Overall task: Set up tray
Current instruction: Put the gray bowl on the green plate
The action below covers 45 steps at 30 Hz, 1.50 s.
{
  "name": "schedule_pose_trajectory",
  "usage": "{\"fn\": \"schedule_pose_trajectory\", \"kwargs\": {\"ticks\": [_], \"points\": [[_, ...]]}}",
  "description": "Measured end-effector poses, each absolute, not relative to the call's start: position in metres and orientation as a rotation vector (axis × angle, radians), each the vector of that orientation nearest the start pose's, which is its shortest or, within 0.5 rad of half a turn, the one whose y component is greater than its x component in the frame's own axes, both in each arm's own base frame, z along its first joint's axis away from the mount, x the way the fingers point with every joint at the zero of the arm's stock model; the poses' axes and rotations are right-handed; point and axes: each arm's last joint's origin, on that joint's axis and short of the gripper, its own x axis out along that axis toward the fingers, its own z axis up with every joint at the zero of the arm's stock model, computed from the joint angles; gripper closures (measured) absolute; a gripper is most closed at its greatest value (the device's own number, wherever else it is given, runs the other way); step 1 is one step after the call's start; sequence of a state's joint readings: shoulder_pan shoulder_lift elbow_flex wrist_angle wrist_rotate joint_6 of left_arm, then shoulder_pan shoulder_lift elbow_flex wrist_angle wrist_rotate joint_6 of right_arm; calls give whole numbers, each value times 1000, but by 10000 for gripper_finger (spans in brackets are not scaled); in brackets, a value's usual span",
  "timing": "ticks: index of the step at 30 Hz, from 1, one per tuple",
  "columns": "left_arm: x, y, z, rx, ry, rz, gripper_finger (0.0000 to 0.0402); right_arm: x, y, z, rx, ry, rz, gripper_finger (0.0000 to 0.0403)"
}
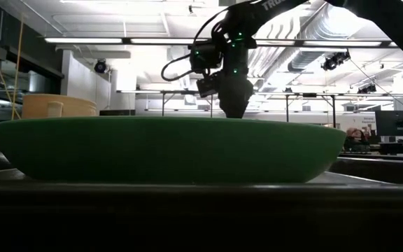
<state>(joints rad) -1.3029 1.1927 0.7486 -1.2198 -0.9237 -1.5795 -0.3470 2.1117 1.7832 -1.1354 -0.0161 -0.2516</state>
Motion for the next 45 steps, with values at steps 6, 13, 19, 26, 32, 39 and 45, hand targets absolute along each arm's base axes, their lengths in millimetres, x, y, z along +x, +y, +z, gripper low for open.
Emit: {"fn": "schedule_pose_trajectory", "kwargs": {"ticks": [6, 13, 19, 26, 32, 39, 45], "points": [[65, -150, 213, -6, 654, 291, 323, 393, -142, 211, 62, 1463, -98, 293], [65, -150, 213, -6, 654, 291, 323, 393, -142, 211, 66, 1459, -104, 293], [65, -150, 213, -6, 654, 291, 323, 394, -142, 210, 86, 1451, -112, 293], [65, -150, 213, -6, 653, 291, 323, 385, -139, 185, 94, 1513, -129, 293], [65, -150, 213, -8, 653, 292, 323, 384, -139, 179, 91, 1512, -137, 294], [65, -150, 213, -27, 650, 299, 323, 386, -139, 179, 90, 1487, -128, 335], [65, -150, 213, -26, 650, 299, 323, 386, -140, 179, 82, 1487, -132, 388]]}}
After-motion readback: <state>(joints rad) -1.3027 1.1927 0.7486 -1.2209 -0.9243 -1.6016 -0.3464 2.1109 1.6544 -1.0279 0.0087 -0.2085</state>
